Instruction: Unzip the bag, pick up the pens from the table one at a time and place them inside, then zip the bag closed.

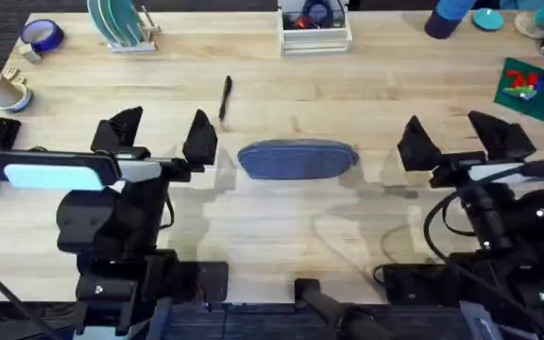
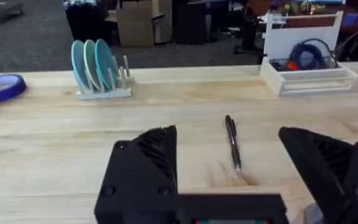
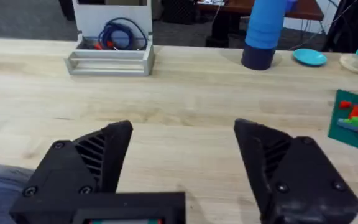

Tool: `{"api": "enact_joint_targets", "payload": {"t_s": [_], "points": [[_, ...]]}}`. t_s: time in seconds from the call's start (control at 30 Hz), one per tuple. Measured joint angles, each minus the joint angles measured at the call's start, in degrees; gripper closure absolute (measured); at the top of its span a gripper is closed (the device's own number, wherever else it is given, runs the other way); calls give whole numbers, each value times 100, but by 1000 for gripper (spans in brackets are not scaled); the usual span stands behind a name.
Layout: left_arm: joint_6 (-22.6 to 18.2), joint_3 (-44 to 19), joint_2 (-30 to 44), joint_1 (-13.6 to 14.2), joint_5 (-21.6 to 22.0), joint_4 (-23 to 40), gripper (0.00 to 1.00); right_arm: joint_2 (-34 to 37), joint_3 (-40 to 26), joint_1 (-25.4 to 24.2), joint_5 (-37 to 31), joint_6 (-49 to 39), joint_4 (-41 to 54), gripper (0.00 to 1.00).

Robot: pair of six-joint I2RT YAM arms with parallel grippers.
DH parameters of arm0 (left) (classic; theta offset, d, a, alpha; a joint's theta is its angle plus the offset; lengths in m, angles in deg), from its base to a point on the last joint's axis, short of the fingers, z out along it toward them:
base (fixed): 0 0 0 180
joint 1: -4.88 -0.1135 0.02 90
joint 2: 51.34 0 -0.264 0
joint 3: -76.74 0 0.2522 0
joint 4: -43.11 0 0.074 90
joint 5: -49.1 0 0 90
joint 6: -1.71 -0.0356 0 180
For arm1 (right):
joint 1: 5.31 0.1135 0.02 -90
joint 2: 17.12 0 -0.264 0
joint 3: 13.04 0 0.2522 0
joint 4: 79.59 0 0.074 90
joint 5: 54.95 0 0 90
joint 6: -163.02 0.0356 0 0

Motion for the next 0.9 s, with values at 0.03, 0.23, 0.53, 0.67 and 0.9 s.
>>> {"api": "enact_joint_targets", "payload": {"t_s": [0.03, 0.23, 0.53, 0.67, 0.9], "points": [[-3, -14, 0, 0, 1, 87, 7, 1, -37, 0, -1, -57, 55, 5], [-31, -1172, 0, 0, 5, 1092, 7, 9, -1107, -11, 13, -340, 1566, 5], [-67, -3560, 658, 0, 6, 2624, 8, 402, -3100, -39, 15, -390, 2937, 5], [-83, -4711, 1304, 0, -67, 3540, 7, 963, -3997, -39, 15, -387, 3710, 5], [-115, -6485, 2450, 0, -132, 4759, 7, 2232, -5620, -39, 15, -472, 4972, 5]]}}
